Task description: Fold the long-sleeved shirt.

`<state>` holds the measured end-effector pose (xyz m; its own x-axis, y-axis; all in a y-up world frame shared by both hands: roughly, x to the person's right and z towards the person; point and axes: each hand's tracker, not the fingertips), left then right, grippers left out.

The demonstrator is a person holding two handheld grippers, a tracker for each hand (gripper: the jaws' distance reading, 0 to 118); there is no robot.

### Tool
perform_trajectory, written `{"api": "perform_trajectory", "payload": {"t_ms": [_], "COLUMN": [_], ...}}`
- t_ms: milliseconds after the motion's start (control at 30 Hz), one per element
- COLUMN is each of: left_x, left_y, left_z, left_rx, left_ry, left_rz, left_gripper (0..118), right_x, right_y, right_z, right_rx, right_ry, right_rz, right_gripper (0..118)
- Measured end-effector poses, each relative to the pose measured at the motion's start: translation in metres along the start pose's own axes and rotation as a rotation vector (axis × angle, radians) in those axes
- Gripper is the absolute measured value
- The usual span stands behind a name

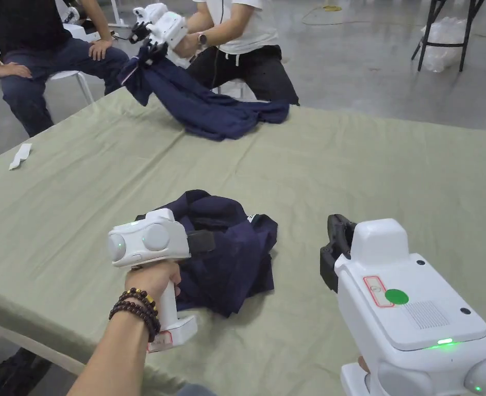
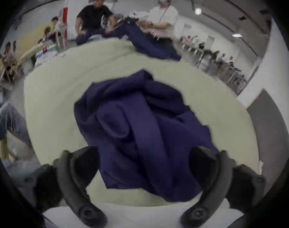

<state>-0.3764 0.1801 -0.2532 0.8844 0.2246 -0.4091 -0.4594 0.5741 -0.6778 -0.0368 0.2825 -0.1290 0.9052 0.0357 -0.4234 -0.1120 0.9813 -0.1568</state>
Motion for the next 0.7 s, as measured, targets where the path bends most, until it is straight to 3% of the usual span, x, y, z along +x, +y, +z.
{"api": "perform_trajectory", "payload": {"t_ms": [67, 100, 133, 167, 267, 433, 700], "left_x": [0.002, 0.004, 0.007, 0.007, 0.012, 0.043, 0.223], "left_y": [0.001, -0.003, -0.004, -0.002, 0.01, 0.05, 0.06], "left_z": [-0.016, -0.019, -0.019, -0.018, 0.001, 0.09, 0.232], "left_rx": [-0.073, -0.075, -0.082, -0.073, -0.035, 0.143, 0.355], "left_ry": [0.068, 0.079, 0.074, 0.089, 0.098, -0.107, -0.511], "left_rz": [0.023, 0.011, -0.018, -0.048, -0.108, -0.146, -0.342], "left_gripper": [81, 62, 28, 7, 6, 6, 6], "right_x": [0.004, 0.005, 0.006, 0.008, 0.011, 0.029, 0.089], "right_y": [-0.002, -0.002, -0.002, -0.003, -0.003, 0.003, 0.01], "right_z": [-0.003, -0.004, -0.005, -0.005, 0.0, 0.02, 0.079], "right_rx": [-0.013, -0.017, -0.025, -0.031, -0.03, -0.013, 0.029], "right_ry": [0.002, -0.004, -0.009, -0.006, -0.013, -0.041, -0.205], "right_rz": [0.0, -0.002, -0.001, -0.003, -0.008, -0.039, -0.073], "right_gripper": [0, 0, 0, 0, 0, 0, 0]}}
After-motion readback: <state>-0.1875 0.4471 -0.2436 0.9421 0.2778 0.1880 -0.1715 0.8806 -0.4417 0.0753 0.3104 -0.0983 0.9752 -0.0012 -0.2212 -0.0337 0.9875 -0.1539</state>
